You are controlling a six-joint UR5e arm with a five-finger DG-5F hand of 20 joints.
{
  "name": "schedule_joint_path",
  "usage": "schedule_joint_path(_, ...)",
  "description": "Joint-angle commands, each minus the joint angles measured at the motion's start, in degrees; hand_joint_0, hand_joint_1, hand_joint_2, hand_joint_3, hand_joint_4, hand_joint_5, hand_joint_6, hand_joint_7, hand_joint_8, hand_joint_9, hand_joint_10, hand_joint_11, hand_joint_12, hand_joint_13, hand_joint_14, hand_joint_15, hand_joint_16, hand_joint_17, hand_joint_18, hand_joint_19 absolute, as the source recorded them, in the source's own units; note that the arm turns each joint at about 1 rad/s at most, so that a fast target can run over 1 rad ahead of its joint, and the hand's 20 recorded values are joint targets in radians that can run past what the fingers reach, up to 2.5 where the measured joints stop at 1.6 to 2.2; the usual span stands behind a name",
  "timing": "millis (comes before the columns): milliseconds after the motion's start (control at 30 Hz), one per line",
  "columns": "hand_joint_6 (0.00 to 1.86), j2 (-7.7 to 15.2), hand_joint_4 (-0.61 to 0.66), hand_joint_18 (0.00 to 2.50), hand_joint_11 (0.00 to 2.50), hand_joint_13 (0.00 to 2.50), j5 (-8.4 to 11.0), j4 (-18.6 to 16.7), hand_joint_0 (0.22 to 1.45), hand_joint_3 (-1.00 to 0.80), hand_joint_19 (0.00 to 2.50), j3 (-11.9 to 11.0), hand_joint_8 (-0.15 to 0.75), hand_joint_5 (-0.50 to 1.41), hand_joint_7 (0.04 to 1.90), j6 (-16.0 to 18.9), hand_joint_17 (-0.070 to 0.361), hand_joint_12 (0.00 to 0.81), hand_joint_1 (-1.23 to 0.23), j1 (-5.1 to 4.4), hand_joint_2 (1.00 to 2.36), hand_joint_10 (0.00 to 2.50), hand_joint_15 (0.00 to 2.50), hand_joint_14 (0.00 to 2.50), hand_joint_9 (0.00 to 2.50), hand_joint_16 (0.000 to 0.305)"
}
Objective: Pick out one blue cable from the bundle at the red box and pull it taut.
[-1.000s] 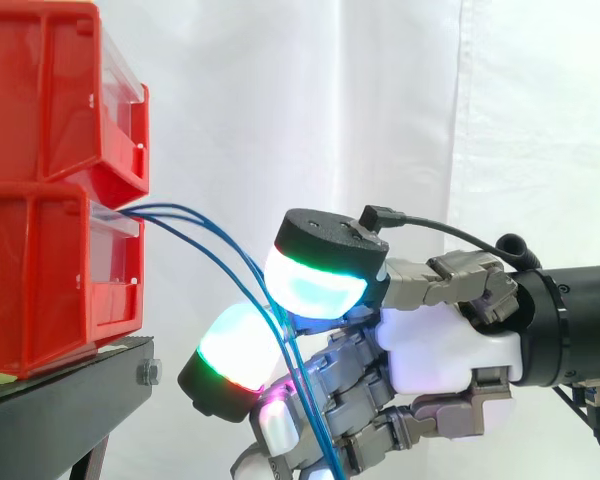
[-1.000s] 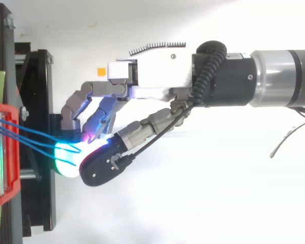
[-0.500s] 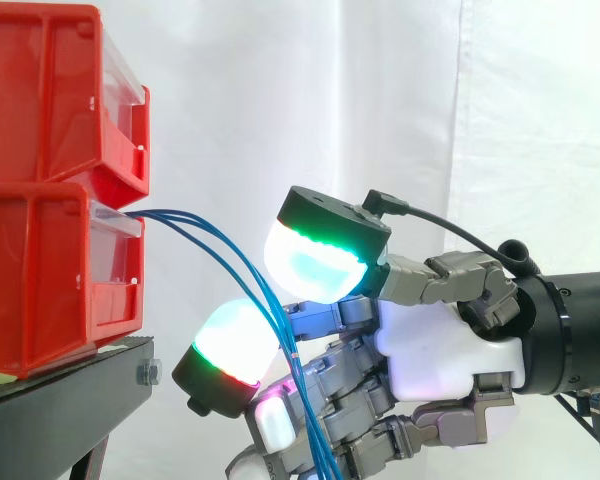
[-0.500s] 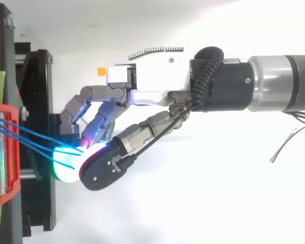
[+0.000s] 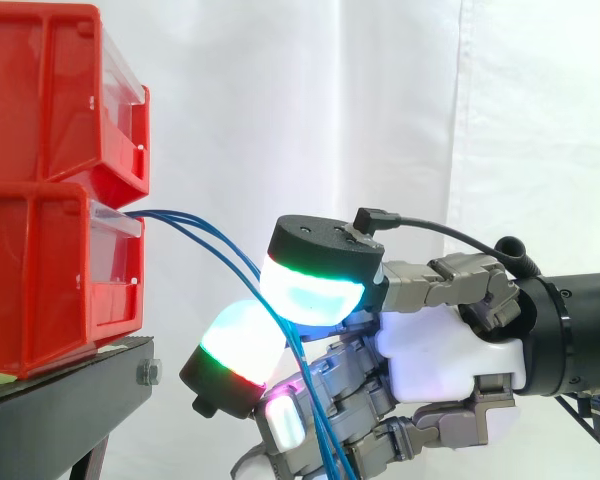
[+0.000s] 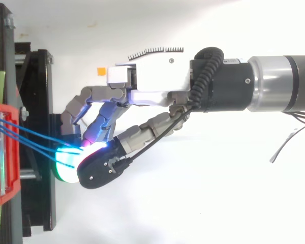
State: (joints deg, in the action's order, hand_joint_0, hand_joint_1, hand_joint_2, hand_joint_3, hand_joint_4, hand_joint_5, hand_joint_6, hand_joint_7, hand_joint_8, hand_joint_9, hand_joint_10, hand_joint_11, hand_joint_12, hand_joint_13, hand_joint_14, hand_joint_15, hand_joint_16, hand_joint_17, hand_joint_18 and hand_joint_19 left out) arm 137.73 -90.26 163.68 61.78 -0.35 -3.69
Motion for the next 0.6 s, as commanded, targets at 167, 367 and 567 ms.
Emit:
schedule_joint_path(167, 0.96, 0.0, -0.04, 0.75, 0.6, 0.82, -0.09, -0.02, 0.66, -0.25, 0.68, 0.1, 0.272, -0.17, 0.84, -0.09, 0.117, 0.35, -0.77, 0.0, 1.02, 0.02, 0.4, 0.02, 0.97, 0.052)
schedule_joint_path(367, 0.96, 0.0, -0.07, 0.78, 0.62, 0.86, -0.18, -0.02, 0.7, -0.44, 0.68, 0.1, 0.263, -0.16, 0.83, -0.27, 0.115, 0.344, -0.81, 0.0, 1.01, 0.02, 0.41, 0.02, 1.0, 0.051)
schedule_joint_path(567, 0.96, 0.0, -0.1, 0.81, 0.64, 0.92, -0.18, -0.02, 0.69, -0.5, 0.68, 0.1, 0.253, -0.13, 0.87, -0.97, 0.11, 0.338, -0.85, 0.0, 1.0, 0.03, 0.44, 0.02, 1.1, 0.049)
